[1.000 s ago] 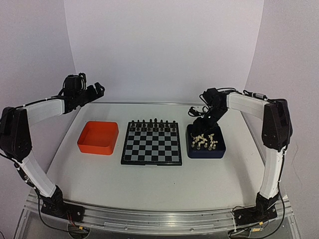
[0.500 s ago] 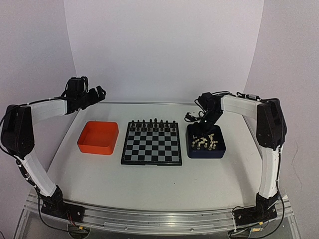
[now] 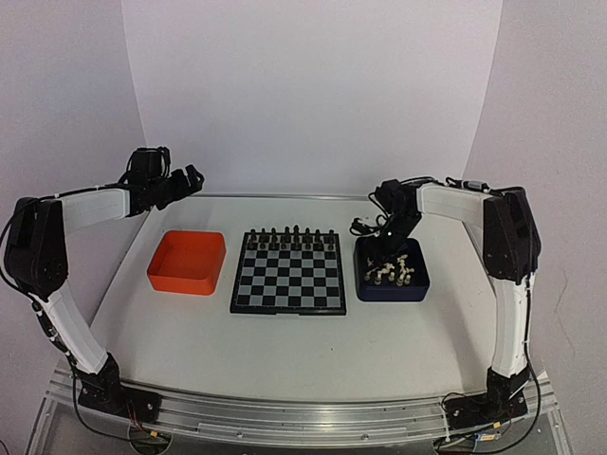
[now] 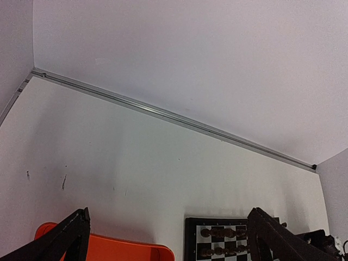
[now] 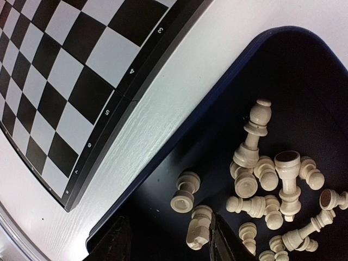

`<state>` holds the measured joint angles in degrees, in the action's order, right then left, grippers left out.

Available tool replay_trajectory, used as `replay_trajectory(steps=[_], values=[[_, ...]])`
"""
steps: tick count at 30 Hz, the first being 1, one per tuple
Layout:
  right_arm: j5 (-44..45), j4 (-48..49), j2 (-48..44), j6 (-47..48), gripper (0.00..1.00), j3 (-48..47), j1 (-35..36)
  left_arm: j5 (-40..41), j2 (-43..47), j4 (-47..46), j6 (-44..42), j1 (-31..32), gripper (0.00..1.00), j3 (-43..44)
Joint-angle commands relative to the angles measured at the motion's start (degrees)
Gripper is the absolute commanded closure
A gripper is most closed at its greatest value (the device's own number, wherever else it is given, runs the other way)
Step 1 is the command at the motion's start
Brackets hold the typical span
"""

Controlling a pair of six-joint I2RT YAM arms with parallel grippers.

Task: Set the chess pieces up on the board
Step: Pick up the chess piece from the storage box.

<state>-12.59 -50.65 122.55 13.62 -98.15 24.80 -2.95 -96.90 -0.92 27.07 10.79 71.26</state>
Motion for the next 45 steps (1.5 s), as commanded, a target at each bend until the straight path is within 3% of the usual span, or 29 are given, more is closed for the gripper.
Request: replay_trajectory(steps=[1,31,45], values=[[-1.57,-0.78,1.03,0.88,0.57,-1.62,0.56,-0.3,0.09,0.04,0.52,-0.09,0.0,2.75],[1.84,-0.53,5.15,1.41,0.69,-3.88,0.99,-0.65,1.01,-0.21,0.18,-0.1,0.0,1.74],[2.76,-0.15,4.17,1.23,0.93,-3.55,1.0,-1.16,0.98,-0.59,0.26,-0.12,0.0,1.62]])
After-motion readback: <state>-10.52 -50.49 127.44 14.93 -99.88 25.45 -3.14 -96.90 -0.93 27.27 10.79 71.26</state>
